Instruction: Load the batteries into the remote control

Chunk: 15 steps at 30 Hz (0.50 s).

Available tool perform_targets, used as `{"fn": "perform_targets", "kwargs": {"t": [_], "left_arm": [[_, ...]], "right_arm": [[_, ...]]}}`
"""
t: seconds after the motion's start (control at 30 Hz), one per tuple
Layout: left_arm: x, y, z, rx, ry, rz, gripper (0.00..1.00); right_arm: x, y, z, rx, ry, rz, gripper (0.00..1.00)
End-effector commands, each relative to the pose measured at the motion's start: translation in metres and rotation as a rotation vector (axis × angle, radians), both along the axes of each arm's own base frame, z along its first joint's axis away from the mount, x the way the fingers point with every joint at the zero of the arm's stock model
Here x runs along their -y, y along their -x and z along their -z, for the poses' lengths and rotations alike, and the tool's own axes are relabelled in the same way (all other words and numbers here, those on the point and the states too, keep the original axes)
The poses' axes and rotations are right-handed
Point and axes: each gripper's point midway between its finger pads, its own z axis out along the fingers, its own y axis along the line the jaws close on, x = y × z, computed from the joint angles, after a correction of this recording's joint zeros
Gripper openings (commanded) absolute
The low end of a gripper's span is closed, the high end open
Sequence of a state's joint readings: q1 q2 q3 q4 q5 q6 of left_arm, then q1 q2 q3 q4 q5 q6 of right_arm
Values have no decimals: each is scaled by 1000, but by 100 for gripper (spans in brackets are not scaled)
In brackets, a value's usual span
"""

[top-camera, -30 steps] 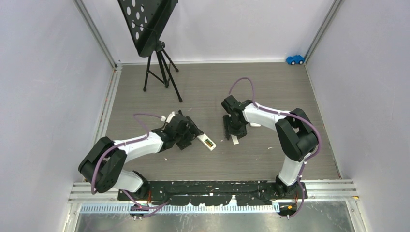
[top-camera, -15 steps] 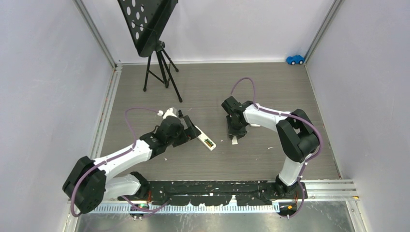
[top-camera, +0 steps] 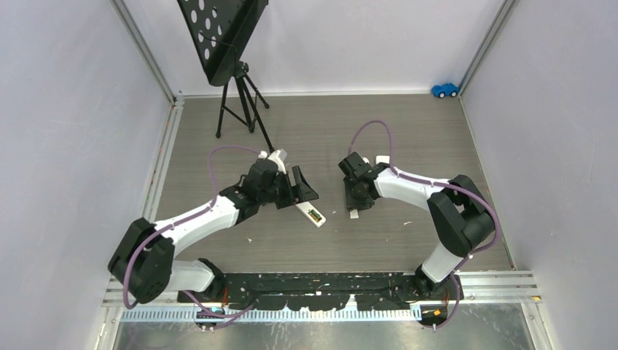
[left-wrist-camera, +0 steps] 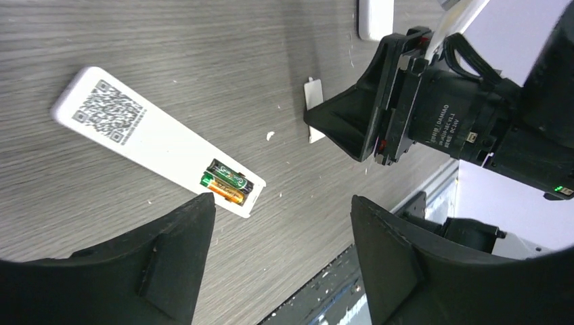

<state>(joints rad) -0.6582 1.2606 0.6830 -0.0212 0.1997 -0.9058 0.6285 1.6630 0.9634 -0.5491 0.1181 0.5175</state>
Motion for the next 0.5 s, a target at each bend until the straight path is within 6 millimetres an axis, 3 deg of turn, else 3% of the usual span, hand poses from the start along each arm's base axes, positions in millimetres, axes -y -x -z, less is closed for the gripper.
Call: {"fn": "perform_targets", "kwargs": {"t": [0.0,0.27,0.47], "left_arm": [[25,-1,-15,-8,83,109,72],[40,-5,-9,-63,112,147,68],[44,-7,-8,-70,122,153,67]], "right_arm": [[5,15,5,-5,7,-42,34],[-1,18,-5,26,-16,-62,35],[6,19,-9,15,37,-32,40]]}}
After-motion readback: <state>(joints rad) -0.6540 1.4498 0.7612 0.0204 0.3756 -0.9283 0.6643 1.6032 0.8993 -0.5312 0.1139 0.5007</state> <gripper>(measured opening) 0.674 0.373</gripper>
